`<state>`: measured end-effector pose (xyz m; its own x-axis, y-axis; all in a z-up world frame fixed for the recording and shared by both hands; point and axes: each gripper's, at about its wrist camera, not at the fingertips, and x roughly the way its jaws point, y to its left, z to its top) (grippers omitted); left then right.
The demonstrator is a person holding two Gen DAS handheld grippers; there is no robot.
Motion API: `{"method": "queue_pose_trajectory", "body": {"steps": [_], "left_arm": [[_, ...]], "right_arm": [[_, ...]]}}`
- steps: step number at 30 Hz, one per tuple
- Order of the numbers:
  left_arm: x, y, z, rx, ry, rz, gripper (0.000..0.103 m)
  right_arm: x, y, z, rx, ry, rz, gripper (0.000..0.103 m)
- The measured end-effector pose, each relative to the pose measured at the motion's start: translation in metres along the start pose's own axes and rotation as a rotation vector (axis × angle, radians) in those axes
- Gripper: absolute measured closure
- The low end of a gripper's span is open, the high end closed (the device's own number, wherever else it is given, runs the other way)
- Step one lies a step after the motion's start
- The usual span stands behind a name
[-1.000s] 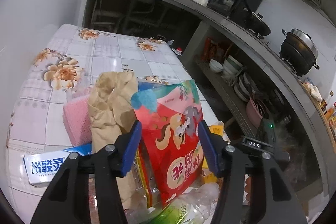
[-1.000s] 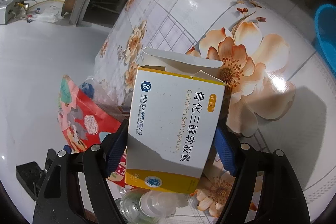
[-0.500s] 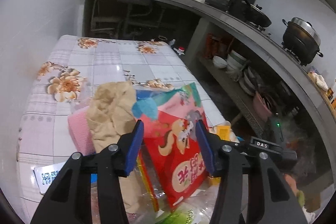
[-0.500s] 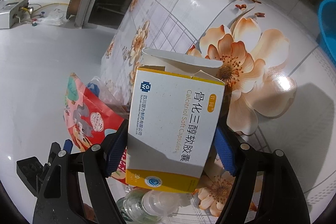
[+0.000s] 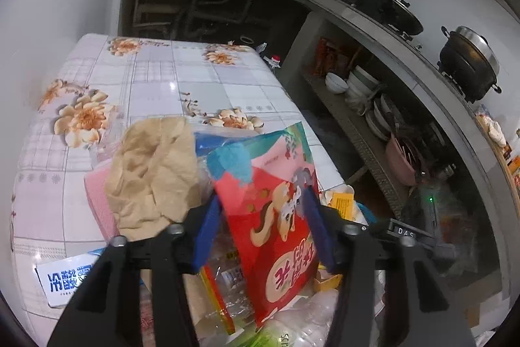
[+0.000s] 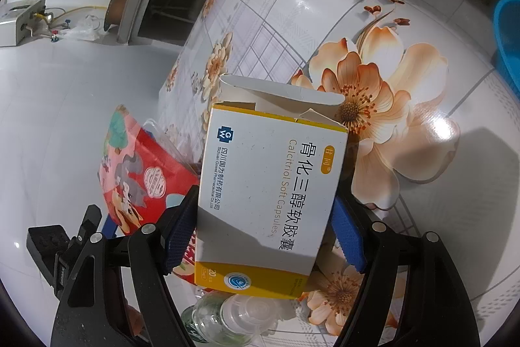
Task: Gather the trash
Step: 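Grasp the red snack bag with the left gripper while the right gripper holds the box, then carry the red snack bag to the blue wastebasket and open the left gripper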
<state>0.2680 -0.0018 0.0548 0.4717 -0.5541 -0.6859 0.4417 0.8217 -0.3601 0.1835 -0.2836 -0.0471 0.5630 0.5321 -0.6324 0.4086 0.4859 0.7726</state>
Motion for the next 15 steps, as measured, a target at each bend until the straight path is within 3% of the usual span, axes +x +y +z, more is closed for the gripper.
{"method": "queue_pose_trajectory", "body": {"steps": [2, 5, 15], "left_arm": [[0.000, -0.003, 0.001, 0.007, -0.004, -0.003, 0.078], [0.000, -0.005, 0.004, 0.005, -0.006, -0.022, 0.092], [-0.010, -0.033, 0.018, 0.070, -0.086, -0.084, 0.103]], "right_arm": [[0.001, -0.001, 0.000, 0.007, 0.006, 0.022, 0.032], [-0.001, -0.003, 0.001, 0.014, 0.003, 0.045, 0.032], [-0.027, 0.000, 0.010, 0.001, -0.074, 0.105, 0.033]]}}
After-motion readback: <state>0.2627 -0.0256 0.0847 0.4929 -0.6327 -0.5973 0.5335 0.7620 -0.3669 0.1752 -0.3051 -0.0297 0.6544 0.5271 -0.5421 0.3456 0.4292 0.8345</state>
